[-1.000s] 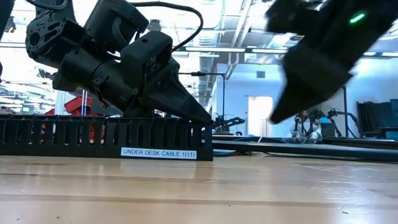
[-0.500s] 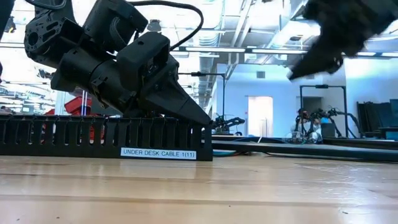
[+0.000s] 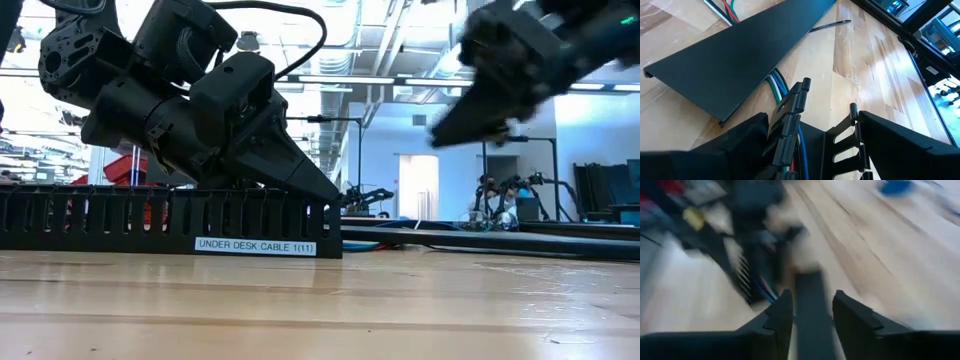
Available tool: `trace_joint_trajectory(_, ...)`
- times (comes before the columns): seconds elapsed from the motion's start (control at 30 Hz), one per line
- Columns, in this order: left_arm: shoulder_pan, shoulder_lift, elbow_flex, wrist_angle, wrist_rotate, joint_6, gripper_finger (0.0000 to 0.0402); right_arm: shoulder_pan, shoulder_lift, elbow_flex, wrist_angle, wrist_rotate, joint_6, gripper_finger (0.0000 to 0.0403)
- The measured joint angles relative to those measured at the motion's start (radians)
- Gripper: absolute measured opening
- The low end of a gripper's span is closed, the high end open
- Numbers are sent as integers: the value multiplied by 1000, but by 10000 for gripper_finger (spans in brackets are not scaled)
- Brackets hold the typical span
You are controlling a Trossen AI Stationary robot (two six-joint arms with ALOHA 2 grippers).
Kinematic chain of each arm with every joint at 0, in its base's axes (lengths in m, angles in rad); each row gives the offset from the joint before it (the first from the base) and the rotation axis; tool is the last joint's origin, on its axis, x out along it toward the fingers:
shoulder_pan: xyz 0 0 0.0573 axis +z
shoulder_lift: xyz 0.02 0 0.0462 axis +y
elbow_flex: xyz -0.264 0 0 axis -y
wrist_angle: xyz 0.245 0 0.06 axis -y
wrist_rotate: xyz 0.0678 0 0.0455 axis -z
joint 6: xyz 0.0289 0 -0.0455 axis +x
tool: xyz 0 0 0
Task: Ziptie cables
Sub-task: Close the black cable duct with the black cable duct cover
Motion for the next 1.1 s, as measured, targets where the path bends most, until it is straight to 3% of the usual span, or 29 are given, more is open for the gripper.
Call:
trace_joint_trajectory(0.07, 0, 0, 0, -1, -4, -5, 297, -30, 84, 3, 187, -74, -18, 148)
trace_joint_trajectory(0.17, 0, 0, 0, -1, -12, -12, 297, -51, 192, 3, 316, -148, -32, 186)
trace_joint_trajectory(0.33, -1, 0, 0, -2, -26, -15, 297, -31, 328, 10, 335, -174, -53, 253)
trace_joint_trajectory(0.5, -1, 0, 0, -9, -35, -12, 297, -3, 422, 76, 355, -143, -180, 297)
trace_joint_trajectory(0.8, -1, -1, 0, -15, -40, 7, 297, -34, 499, 150, 265, -65, -218, 312)
trace_joint_trajectory(1.1, -1, 0, 0, -21, -44, 16, 297, -75, 527, 149, 270, -100, -224, 312)
